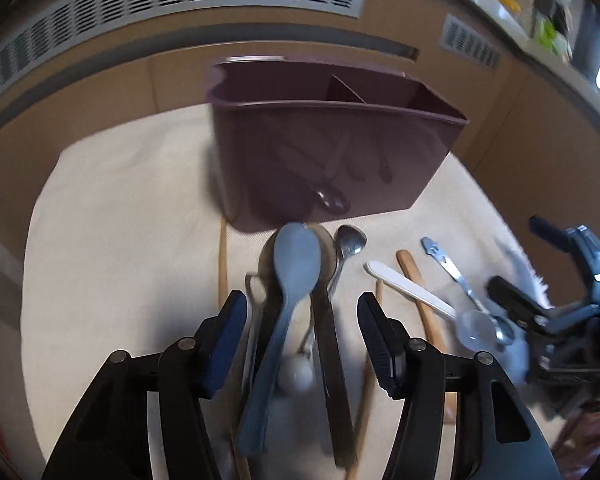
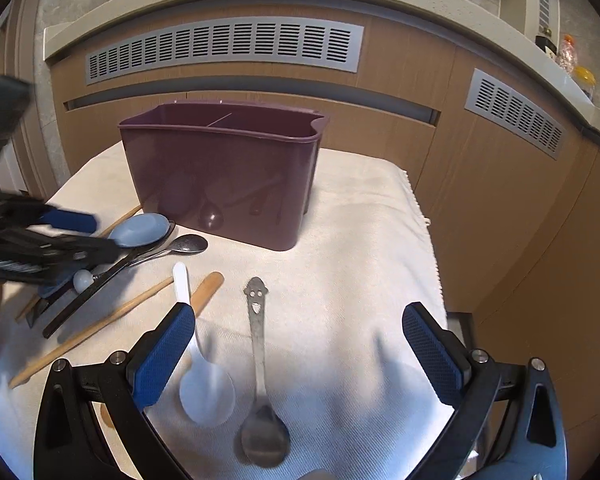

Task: Organize utensils

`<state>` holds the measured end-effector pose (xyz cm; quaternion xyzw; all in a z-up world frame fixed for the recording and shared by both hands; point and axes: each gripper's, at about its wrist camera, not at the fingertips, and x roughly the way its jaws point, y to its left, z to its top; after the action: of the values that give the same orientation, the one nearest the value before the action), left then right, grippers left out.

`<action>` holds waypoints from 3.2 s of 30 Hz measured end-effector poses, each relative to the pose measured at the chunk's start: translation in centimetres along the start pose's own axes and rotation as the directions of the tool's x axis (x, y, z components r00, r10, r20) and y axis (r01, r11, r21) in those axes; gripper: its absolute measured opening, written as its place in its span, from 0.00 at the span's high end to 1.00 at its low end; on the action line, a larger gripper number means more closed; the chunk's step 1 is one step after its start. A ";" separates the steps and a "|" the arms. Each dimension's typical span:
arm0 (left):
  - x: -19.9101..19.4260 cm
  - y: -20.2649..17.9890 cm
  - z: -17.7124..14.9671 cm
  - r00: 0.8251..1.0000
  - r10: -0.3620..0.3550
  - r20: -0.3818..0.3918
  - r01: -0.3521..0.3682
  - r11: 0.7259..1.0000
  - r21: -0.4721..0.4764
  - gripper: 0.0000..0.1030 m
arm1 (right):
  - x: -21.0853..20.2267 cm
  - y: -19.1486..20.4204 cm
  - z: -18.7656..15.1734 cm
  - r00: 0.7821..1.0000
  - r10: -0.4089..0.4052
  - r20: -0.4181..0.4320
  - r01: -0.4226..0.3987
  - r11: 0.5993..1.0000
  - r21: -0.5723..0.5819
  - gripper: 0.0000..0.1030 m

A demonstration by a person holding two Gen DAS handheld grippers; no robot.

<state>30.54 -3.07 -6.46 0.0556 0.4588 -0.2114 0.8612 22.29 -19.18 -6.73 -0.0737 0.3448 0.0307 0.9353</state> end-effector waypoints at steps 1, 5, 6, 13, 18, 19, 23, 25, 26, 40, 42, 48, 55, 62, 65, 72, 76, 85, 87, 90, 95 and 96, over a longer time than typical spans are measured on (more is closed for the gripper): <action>0.6 0.0 0.5 1.000 0.016 -0.013 -0.016 1.000 0.015 0.45 | -0.2 -0.2 -0.1 1.000 -0.003 0.002 0.003 1.000 0.000 0.00; 3.0 1.0 2.9 0.996 0.012 -0.084 -0.013 1.000 -0.014 0.52 | -0.9 -1.0 -0.9 1.000 -0.020 0.004 0.020 1.000 -0.008 0.00; 3.5 1.2 3.2 0.995 0.009 -0.099 -0.011 1.000 -0.019 0.57 | -1.0 -1.2 -1.0 1.000 -0.020 0.003 0.020 1.000 -0.008 0.00; 2.8 0.7 2.0 0.996 -0.010 -0.093 0.008 1.000 -0.024 0.78 | -0.8 -0.7 -0.3 1.000 0.016 0.018 -0.016 0.999 -0.034 0.00; -0.9 1.9 -1.6 0.998 -0.028 -0.052 0.023 0.995 -0.093 0.78 | 0.0 2.0 0.8 0.990 0.138 -0.021 -0.139 0.983 -0.117 0.38; -1.4 2.1 -2.2 0.998 -0.031 -0.051 0.025 0.994 -0.110 0.78 | 0.5 2.7 1.0 0.985 0.165 -0.051 -0.171 0.976 -0.135 0.52; -2.5 2.5 -4.6 0.999 -0.018 -0.051 0.010 0.989 -0.145 0.78 | 2.8 5.3 1.2 0.963 0.226 -0.149 -0.251 0.952 -0.175 0.66; -3.0 2.8 -5.5 0.999 -0.024 -0.047 0.016 0.987 -0.161 0.78 | 3.9 6.0 1.1 0.958 0.214 -0.190 -0.247 0.954 -0.169 0.72; -3.1 2.8 -5.9 0.999 -0.028 -0.042 0.020 0.985 -0.169 0.77 | 4.4 6.0 1.2 0.951 0.222 -0.217 -0.258 0.954 -0.154 0.78; -4.4 3.7 -6.9 0.999 -0.006 -0.050 -0.001 0.991 -0.134 0.52 | 2.0 2.5 -0.7 0.954 0.200 -0.224 -0.221 0.972 -0.076 0.91; -4.9 3.7 -6.6 0.999 -0.018 -0.048 0.012 0.991 -0.130 0.52 | 1.9 2.0 -1.0 0.954 0.203 -0.222 -0.222 0.973 -0.064 0.91; -6.6 1.6 -5.8 0.995 -0.101 -0.013 0.100 0.992 -0.080 0.53 | 1.8 1.5 -1.6 0.958 0.204 -0.201 -0.217 0.975 -0.044 0.90; -7.1 0.4 -6.5 0.998 -0.056 -0.019 0.054 0.996 -0.064 0.55 | 0.9 1.3 -2.4 0.965 0.204 -0.163 -0.214 0.976 -0.045 0.88; -5.2 0.9 -6.3 0.998 0.051 -0.037 -0.054 0.997 -0.059 0.56 | 1.0 1.3 -2.6 0.966 0.206 -0.157 -0.215 0.976 -0.043 0.85; -4.5 1.4 -5.9 0.996 0.085 -0.040 -0.087 0.995 -0.045 0.56 | 1.0 1.2 -2.8 0.965 0.210 -0.159 -0.218 0.975 -0.039 0.83; -2.6 2.7 -5.2 0.985 0.100 -0.138 -0.100 0.995 0.006 0.56 | 1.1 1.5 -3.1 0.963 0.215 -0.165 -0.226 0.973 -0.053 0.75; -1.6 3.7 -4.4 0.978 0.080 -0.191 -0.079 0.997 0.014 0.72 | 0.5 1.5 -2.8 0.963 0.218 -0.160 -0.231 0.971 -0.065 0.69; -7.9 2.9 -4.6 0.995 0.003 0.095 0.009 0.992 -0.123 0.87 | 0.3 1.8 -0.7 0.942 0.262 -0.210 -0.296 0.943 -0.152 0.67; -8.0 2.6 -4.7 0.994 -0.009 0.110 0.023 0.991 -0.128 0.87 | 1.4 2.3 -0.3 0.937 0.249 -0.246 -0.298 0.937 -0.183 0.67; -7.3 2.9 -5.2 0.997 -0.007 0.078 0.017 0.992 -0.127 0.87 | 3.0 2.8 -0.2 0.925 0.230 -0.303 -0.300 0.930 -0.211 0.70; -8.0 5.0 -6.0 0.995 0.031 0.090 -0.015 0.984 -0.177 0.85 | 3.1 3.6 -0.5 0.920 0.185 -0.345 -0.276 0.931 -0.239 0.89; -8.0 5.3 -6.2 0.996 0.029 0.086 -0.013 0.984 -0.180 0.83 | 2.8 3.7 -0.6 0.923 0.181 -0.339 -0.271 0.932 -0.240 0.89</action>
<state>24.04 6.04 -3.99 -0.0268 0.4368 -0.1626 0.8843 23.62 -15.60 -9.47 -0.1695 0.4861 0.1762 0.8390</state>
